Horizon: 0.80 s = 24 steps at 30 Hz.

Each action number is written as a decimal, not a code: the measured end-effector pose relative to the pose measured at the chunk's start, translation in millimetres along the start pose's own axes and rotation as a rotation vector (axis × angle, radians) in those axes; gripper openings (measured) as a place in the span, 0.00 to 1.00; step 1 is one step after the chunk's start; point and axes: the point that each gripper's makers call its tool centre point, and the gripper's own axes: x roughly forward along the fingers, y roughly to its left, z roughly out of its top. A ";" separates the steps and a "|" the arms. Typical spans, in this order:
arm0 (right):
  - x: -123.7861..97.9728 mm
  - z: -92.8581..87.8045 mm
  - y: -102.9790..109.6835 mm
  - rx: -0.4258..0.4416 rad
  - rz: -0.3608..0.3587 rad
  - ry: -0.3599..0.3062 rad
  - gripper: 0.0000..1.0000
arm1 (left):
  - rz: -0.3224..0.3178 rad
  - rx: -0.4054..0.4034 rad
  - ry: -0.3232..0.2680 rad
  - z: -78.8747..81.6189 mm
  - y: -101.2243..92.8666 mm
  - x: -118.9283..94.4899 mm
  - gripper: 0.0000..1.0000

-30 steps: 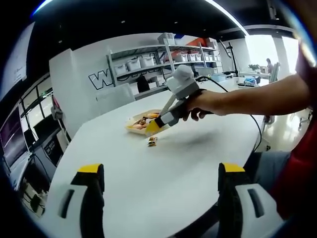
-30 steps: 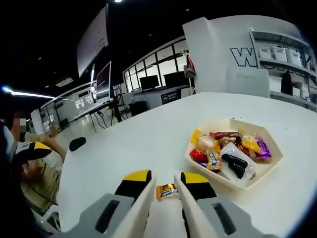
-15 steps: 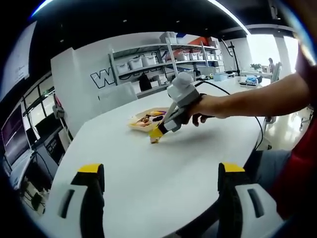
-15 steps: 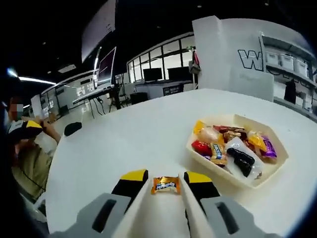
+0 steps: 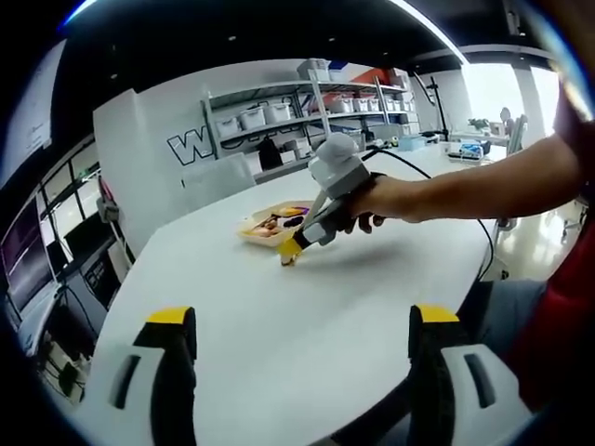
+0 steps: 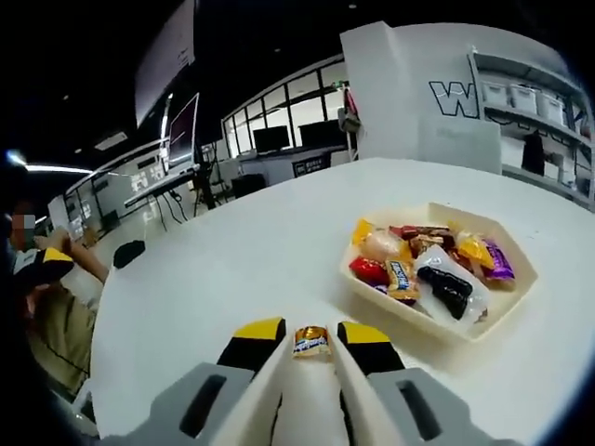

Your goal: Place the target food into the container with the food tongs after gripping and lifting it, then release it inside without dropping or visibly crushing the food.

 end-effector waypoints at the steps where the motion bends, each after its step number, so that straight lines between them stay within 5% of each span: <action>1: -0.8 0.3 0.4 0.006 0.003 0.000 0.16 | 0.000 -0.001 0.000 -0.1 0.3 -0.4 0.92; 11: -20.9 31.6 -4.3 -0.004 -0.005 -0.076 0.17 | -0.012 0.003 -0.005 1.8 -5.6 2.0 0.92; 24: -31.8 47.0 -16.6 -0.024 -0.027 -0.097 0.17 | -0.012 0.006 -0.010 3.8 -5.3 2.7 0.92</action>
